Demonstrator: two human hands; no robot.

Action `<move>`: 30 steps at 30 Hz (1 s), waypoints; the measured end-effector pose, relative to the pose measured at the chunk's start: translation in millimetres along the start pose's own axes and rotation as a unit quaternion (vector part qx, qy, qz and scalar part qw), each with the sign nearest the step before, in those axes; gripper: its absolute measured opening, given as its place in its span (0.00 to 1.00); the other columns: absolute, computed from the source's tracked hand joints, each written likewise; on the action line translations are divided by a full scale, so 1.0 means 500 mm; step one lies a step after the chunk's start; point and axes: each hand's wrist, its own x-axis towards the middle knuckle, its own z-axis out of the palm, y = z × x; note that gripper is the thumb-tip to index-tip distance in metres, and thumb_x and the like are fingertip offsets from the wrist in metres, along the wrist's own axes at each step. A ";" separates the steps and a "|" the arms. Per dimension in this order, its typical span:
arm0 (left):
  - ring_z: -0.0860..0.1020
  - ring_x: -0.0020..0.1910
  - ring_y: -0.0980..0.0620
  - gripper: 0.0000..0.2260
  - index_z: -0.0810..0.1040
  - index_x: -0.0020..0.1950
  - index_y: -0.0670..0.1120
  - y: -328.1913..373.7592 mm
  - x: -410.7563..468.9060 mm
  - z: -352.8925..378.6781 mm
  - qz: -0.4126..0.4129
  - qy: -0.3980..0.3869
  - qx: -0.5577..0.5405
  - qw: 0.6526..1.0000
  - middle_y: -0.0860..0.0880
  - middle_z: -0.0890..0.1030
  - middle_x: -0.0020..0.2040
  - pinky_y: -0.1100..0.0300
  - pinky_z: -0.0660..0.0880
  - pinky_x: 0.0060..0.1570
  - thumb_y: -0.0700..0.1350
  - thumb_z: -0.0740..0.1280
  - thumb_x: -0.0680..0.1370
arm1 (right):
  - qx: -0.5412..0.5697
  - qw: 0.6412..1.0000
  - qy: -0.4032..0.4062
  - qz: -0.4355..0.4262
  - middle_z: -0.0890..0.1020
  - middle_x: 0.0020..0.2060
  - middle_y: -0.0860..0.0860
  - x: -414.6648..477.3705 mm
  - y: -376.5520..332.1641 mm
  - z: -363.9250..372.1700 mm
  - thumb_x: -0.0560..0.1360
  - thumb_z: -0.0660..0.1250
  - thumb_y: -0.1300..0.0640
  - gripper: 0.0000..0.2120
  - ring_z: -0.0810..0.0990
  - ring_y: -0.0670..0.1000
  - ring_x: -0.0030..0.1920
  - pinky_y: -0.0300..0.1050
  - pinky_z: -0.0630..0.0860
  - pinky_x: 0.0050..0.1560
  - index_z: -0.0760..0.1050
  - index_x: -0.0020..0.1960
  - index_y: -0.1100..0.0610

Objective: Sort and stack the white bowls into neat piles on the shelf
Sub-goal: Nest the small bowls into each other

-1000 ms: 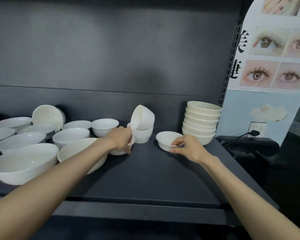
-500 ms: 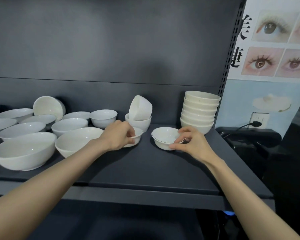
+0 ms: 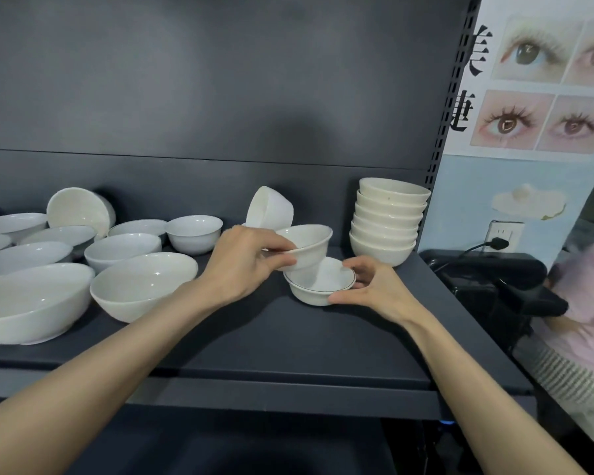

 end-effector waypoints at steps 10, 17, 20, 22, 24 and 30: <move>0.78 0.39 0.57 0.09 0.86 0.47 0.46 -0.024 0.001 0.063 0.055 -0.053 -0.009 0.997 0.54 0.85 0.42 0.53 0.77 0.41 0.49 0.70 0.72 | 0.011 0.998 -0.052 0.015 0.83 0.56 0.50 0.007 0.004 0.000 0.56 0.84 0.54 0.44 0.82 0.46 0.55 0.41 0.77 0.59 0.70 0.68 0.61; 0.81 0.42 0.55 0.09 0.85 0.49 0.45 -0.030 -0.010 0.078 0.077 -0.088 -0.014 0.993 0.52 0.86 0.45 0.57 0.75 0.43 0.47 0.70 0.73 | 0.033 0.998 -0.049 0.006 0.83 0.54 0.49 0.008 0.008 0.003 0.63 0.79 0.67 0.29 0.83 0.45 0.53 0.38 0.78 0.53 0.75 0.61 0.58; 0.81 0.45 0.55 0.09 0.84 0.52 0.44 -0.038 -0.011 0.072 0.081 -0.109 -0.024 0.990 0.51 0.85 0.48 0.58 0.75 0.47 0.45 0.69 0.75 | 0.037 0.998 -0.045 0.001 0.84 0.54 0.48 0.009 0.009 0.003 0.62 0.79 0.66 0.28 0.83 0.46 0.53 0.40 0.78 0.54 0.75 0.60 0.57; 0.79 0.50 0.54 0.10 0.84 0.55 0.45 -0.040 -0.011 0.068 0.071 -0.119 -0.044 0.989 0.51 0.84 0.50 0.60 0.73 0.52 0.45 0.69 0.76 | 0.041 0.998 -0.044 -0.001 0.84 0.53 0.47 0.009 0.010 0.004 0.63 0.79 0.67 0.26 0.83 0.45 0.52 0.39 0.79 0.54 0.76 0.58 0.55; 0.75 0.58 0.54 0.11 0.82 0.58 0.46 -0.039 -0.012 0.070 0.028 -0.104 -0.071 0.992 0.53 0.81 0.55 0.63 0.70 0.60 0.46 0.69 0.76 | 0.041 0.998 -0.047 -0.002 0.84 0.53 0.47 0.008 0.009 0.005 0.63 0.79 0.68 0.25 0.83 0.44 0.52 0.38 0.78 0.53 0.76 0.56 0.53; 0.79 0.55 0.58 0.13 0.75 0.55 0.50 -0.027 0.001 0.079 -0.150 -0.167 -0.222 0.949 0.56 0.81 0.52 0.64 0.76 0.54 0.50 0.72 0.73 | 0.040 0.998 -0.041 -0.001 0.84 0.52 0.47 0.006 0.009 0.007 0.63 0.79 0.67 0.24 0.83 0.43 0.51 0.35 0.78 0.52 0.76 0.54 0.53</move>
